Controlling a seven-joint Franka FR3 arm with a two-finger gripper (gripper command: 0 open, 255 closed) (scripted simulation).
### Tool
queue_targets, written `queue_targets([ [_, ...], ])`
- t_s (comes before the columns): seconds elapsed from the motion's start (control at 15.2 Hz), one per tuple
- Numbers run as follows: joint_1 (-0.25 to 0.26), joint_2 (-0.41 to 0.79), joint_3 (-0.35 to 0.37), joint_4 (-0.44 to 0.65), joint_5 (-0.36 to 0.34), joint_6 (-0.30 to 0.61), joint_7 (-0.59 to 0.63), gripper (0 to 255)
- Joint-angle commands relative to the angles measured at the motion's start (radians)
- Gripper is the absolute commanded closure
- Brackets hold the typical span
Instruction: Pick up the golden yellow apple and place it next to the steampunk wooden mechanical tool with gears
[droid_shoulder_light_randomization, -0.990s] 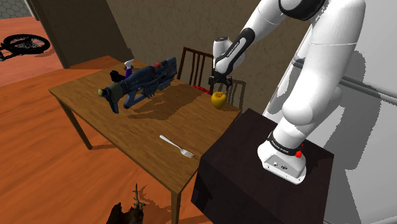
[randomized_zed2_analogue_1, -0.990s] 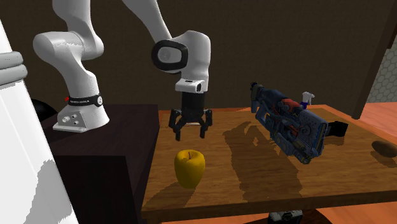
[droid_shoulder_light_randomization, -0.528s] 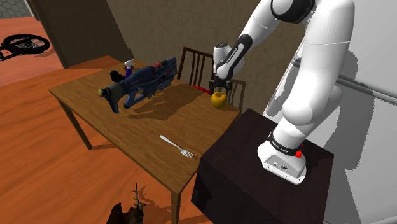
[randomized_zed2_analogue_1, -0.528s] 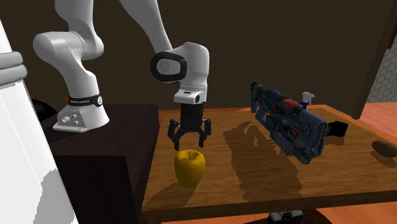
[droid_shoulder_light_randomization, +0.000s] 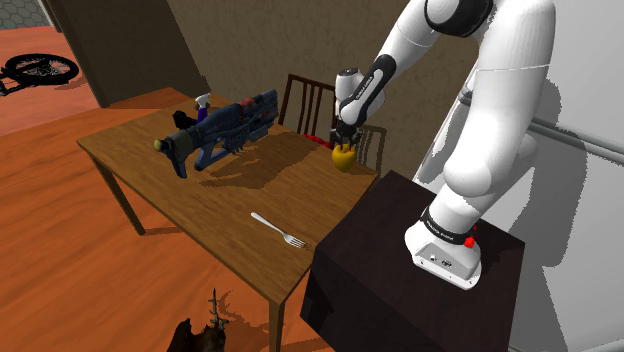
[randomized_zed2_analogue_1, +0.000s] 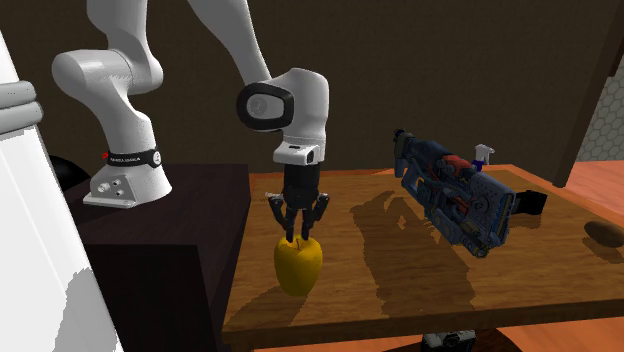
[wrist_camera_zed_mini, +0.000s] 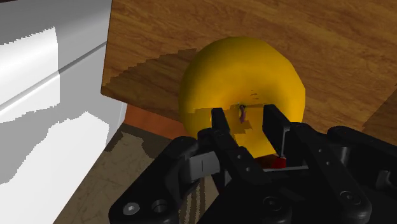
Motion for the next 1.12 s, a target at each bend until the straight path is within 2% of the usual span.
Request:
queue_targets([
  [0.0, 0.0, 0.0, 0.0, 0.0, 0.0, 0.0, 0.0, 255],
  [0.46, 0.0, 0.0, 0.0, 0.0, 0.0, 0.0, 0.0, 255],
  [1.06, -0.012, -0.119, 0.022, -0.018, 0.04, -0.099, -0.05, 255],
])
